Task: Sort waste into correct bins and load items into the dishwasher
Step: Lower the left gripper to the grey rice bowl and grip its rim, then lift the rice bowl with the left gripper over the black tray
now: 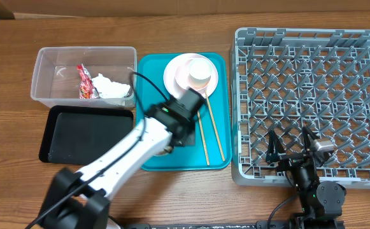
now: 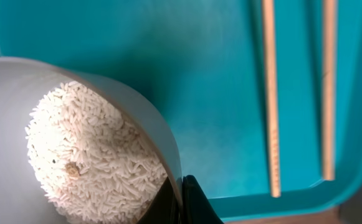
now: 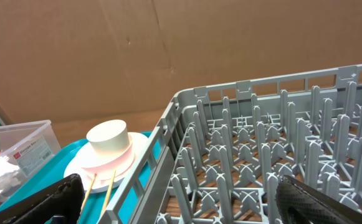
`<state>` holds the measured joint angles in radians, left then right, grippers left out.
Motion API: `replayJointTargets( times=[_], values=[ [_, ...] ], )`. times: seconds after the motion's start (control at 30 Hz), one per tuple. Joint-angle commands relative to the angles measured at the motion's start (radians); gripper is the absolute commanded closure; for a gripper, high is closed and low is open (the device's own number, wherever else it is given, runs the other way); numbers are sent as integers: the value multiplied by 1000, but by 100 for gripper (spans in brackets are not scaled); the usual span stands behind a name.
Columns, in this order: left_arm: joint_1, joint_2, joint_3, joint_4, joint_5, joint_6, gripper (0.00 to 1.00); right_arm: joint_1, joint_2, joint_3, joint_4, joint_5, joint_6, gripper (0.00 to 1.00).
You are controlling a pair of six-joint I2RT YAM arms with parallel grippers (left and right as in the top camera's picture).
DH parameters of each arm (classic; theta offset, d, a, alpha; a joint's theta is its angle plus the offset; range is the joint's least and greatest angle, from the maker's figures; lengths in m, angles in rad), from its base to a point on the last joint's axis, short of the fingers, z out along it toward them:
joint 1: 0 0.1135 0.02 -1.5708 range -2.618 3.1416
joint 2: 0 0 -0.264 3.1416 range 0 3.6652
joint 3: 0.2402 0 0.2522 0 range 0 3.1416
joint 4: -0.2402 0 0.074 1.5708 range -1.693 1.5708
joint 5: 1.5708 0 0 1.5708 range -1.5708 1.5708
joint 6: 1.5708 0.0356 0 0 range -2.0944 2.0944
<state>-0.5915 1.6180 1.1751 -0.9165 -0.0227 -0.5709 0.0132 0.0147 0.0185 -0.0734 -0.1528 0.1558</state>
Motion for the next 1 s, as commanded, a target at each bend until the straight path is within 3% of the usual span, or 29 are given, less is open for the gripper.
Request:
replayJointTargets(
  times=[0.0,0.17,0.43,0.63,0.97],
  values=[
    [114,-70,43,-23,159,119,96,-3,-12,-11,5,2,-6,0],
    [314,-142,44,-95,311,220,96,-3,-12,-11,5,2,-6,0],
    [597,-193,44,-184,366,365,96,-3,-12,-11,5,2,-5,0],
    [783,-192,38,-189,596,495,96,-3,-12,-11,5,2,-5,0],
    [983,-192,38,-222,859,637,96,-3,-8,-11,5,2,-6,0]
  ],
)
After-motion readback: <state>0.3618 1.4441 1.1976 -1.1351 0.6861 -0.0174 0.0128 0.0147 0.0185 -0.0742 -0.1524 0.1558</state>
